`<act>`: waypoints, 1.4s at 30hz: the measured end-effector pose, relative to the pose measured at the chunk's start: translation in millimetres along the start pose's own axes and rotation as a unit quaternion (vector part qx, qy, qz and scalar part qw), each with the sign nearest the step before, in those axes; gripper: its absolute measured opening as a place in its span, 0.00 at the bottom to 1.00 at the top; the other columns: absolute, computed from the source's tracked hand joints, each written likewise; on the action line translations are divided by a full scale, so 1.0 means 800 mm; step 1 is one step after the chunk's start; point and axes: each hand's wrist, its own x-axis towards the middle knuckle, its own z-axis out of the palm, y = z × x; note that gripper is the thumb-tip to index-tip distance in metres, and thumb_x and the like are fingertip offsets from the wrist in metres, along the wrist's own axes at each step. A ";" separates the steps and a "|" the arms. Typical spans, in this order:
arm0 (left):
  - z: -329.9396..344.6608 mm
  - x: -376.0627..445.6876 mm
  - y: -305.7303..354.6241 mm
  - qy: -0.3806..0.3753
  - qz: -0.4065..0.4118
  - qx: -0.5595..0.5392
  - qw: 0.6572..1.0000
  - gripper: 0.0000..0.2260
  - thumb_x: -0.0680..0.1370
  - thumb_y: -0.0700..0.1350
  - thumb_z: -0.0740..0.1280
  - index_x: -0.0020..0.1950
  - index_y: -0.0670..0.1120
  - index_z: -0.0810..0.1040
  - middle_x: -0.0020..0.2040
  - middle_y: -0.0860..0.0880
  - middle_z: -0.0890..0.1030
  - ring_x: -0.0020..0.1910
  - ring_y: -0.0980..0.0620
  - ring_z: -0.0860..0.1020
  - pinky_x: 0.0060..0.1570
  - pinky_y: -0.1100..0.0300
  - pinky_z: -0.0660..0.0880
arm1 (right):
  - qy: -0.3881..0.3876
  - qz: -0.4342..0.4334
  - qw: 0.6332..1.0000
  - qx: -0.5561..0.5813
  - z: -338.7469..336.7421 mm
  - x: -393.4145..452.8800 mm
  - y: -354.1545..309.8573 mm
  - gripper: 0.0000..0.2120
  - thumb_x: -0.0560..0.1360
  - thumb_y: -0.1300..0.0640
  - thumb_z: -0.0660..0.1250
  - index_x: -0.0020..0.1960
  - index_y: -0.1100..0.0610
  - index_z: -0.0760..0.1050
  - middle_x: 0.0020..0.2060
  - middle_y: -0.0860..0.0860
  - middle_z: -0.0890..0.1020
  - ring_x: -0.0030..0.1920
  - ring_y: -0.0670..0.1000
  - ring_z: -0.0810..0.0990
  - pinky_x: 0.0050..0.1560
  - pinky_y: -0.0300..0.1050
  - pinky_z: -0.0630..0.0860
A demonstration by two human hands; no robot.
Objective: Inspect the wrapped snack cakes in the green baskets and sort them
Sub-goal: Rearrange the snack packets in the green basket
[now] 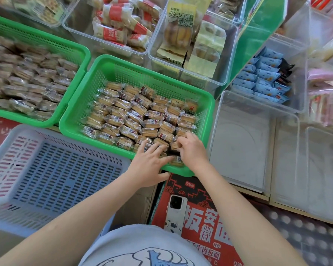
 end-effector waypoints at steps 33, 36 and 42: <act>-0.081 -0.092 0.066 0.038 -0.074 -0.887 0.455 0.14 0.74 0.46 0.70 0.58 0.42 0.81 0.56 0.41 0.85 0.53 0.44 0.84 0.42 0.54 0.84 | 0.167 0.172 0.868 0.434 -0.097 -0.168 -0.042 0.06 0.83 0.56 0.60 0.47 0.53 0.70 0.43 0.58 0.80 0.36 0.48 0.78 0.33 0.42 0.76; -0.077 -0.100 0.070 0.001 -0.066 -0.912 0.404 0.11 0.74 0.44 0.70 0.55 0.43 0.83 0.57 0.41 0.84 0.54 0.43 0.83 0.47 0.50 0.84 | 0.173 0.157 0.869 0.436 -0.101 -0.176 -0.045 0.06 0.83 0.56 0.61 0.47 0.53 0.70 0.40 0.55 0.81 0.32 0.44 0.75 0.31 0.43 0.73; -0.065 -0.113 0.053 -0.008 -0.061 -0.912 0.405 0.16 0.80 0.36 0.65 0.69 0.38 0.76 0.65 0.35 0.79 0.59 0.38 0.78 0.44 0.55 0.83 | 0.131 0.199 0.763 0.601 -0.102 -0.185 -0.059 0.04 0.82 0.57 0.63 0.48 0.56 0.71 0.38 0.52 0.85 0.31 0.49 0.75 0.25 0.38 0.68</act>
